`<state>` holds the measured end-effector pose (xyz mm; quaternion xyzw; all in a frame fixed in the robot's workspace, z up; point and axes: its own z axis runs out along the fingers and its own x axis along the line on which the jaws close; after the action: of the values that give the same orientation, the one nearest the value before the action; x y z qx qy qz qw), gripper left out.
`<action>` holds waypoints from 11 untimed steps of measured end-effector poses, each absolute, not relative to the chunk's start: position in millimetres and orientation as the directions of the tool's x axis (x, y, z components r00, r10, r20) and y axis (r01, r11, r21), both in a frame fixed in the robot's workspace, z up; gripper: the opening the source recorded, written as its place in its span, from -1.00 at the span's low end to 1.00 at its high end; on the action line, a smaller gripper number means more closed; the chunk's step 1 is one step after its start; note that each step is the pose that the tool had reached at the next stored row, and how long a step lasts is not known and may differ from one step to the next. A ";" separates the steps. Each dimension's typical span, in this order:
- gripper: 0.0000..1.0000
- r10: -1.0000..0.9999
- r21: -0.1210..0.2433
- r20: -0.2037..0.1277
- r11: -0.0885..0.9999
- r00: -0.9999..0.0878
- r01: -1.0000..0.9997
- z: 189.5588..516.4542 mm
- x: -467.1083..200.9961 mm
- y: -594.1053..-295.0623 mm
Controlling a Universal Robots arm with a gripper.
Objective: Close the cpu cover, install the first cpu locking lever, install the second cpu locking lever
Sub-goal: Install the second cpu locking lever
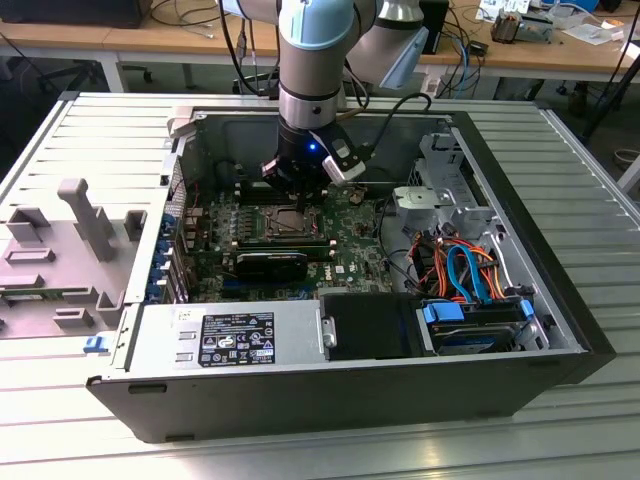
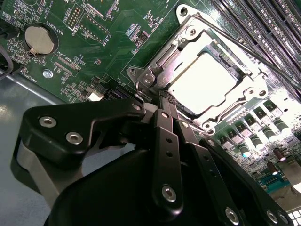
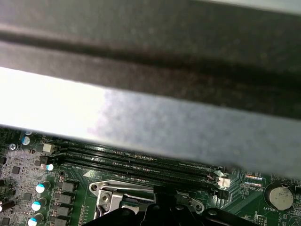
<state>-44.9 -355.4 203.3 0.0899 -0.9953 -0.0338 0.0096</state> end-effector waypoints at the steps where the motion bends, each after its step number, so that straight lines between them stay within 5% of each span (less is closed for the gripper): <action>1: -0.79 -0.180 0.069 0.013 0.982 -0.984 -0.178 203.3 -44.9 -355.4; 11: -0.79 -0.180 0.069 0.013 0.982 -0.984 -0.178 203.3 -44.9 -355.4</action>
<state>-44.9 -355.4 203.3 0.0899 -0.9953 -0.0338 0.0096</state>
